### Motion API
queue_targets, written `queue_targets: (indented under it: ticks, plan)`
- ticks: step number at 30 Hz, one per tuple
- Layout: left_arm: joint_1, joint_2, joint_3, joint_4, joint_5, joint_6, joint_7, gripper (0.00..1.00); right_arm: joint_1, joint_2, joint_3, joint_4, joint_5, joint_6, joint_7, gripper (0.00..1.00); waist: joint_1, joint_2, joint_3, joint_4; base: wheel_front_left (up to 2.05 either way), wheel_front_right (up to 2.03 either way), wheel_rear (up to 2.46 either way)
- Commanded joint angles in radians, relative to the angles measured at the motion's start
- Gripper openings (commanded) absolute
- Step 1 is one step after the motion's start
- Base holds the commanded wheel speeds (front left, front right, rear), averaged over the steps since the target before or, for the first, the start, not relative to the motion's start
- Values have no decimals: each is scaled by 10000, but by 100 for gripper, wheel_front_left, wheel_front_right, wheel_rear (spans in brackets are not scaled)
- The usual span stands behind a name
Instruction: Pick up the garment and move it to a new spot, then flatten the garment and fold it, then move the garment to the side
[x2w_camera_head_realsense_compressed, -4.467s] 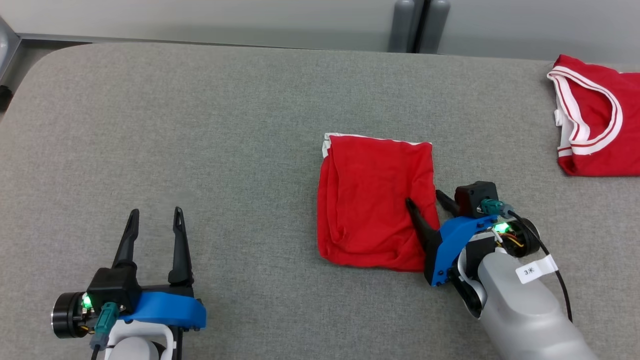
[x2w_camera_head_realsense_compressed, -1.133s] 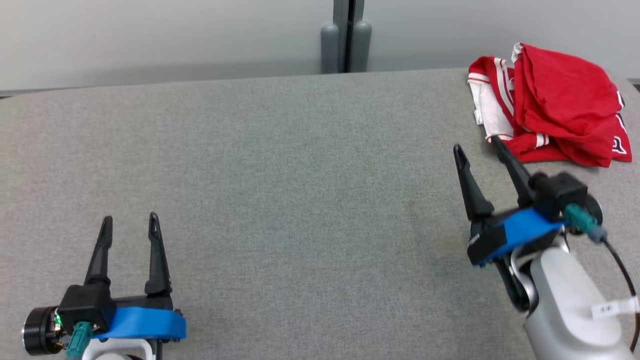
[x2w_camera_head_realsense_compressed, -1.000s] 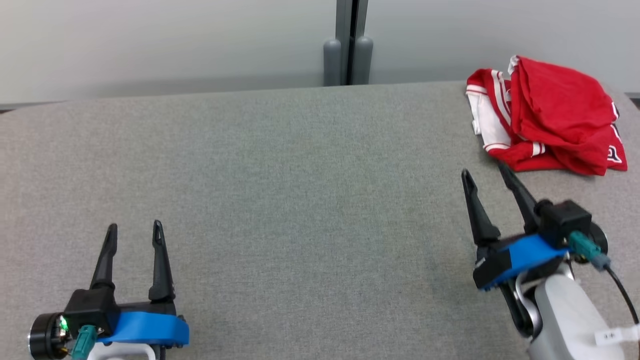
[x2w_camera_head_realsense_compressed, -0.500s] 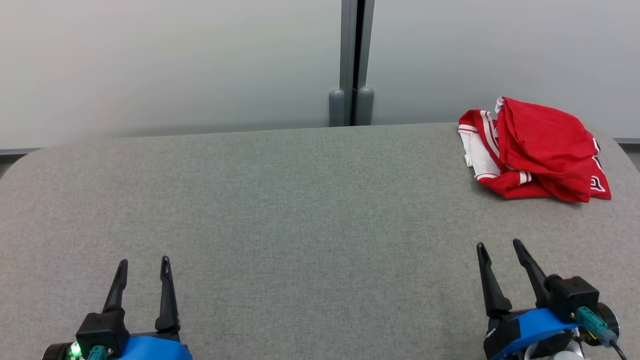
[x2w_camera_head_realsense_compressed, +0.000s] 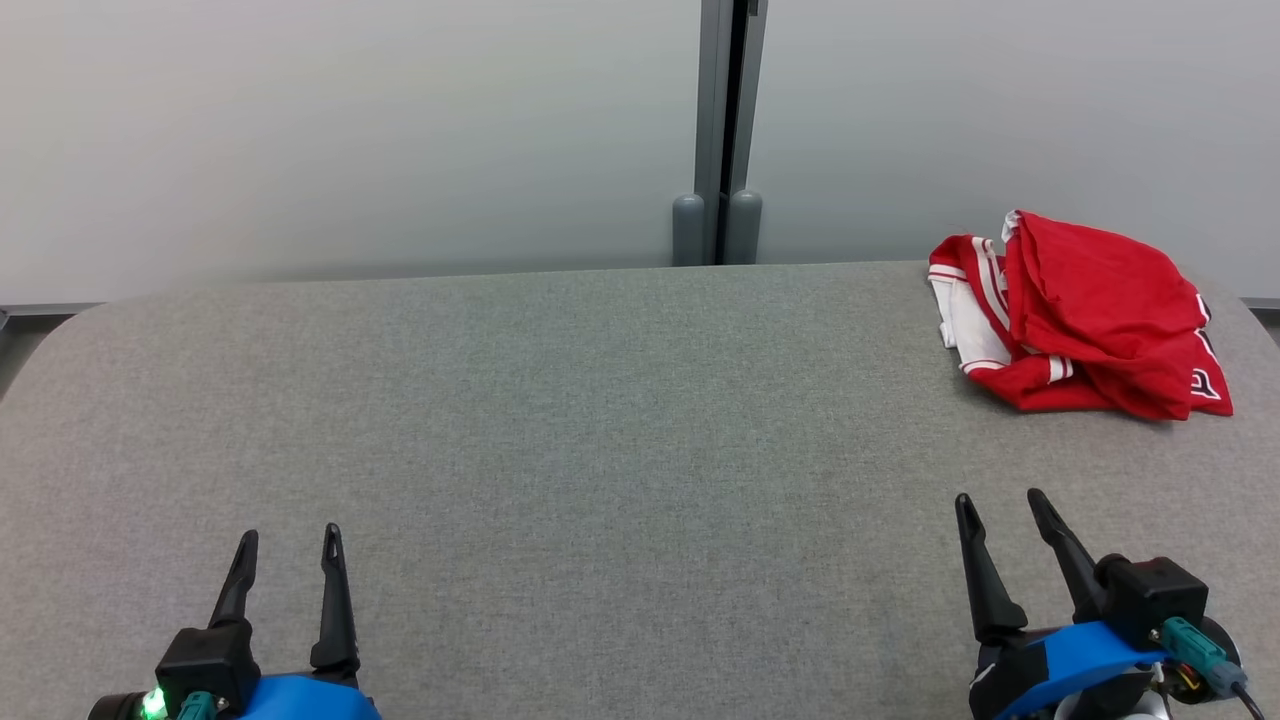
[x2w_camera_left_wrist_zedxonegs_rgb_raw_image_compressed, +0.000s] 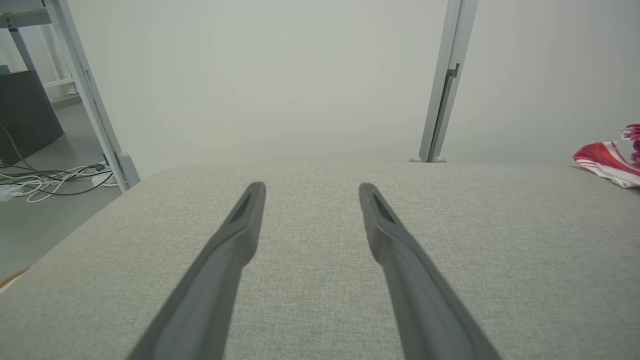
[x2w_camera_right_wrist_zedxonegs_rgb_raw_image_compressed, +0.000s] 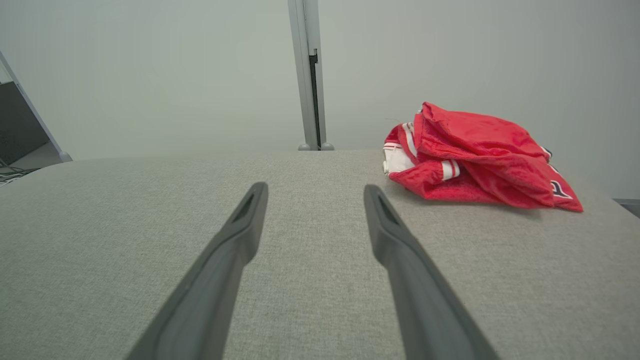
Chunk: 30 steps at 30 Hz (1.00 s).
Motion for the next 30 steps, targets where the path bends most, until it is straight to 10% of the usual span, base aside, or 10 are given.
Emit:
queue_targets:
  ticks: [1,22,23,30]
  plan:
    - [-102,60,2,23,-18,48,28,100,122,11,-15,-60,36,3,49,100,0,-1,-5,3,0,0,0]
    - [-173,119,-159,-92,-164,206,43,100,108,11,11,-19,53,3,205,100,0,-1,79,-109,0,0,0]
    - [-37,97,-121,-74,-167,165,70,0,17,4,15,-26,29,0,181,0,0,-1,80,-110,0,0,0]
    - [40,-124,5,334,-704,91,261,0,-3,40,-58,409,573,0,340,0,0,-1,79,-108,0,0,0]
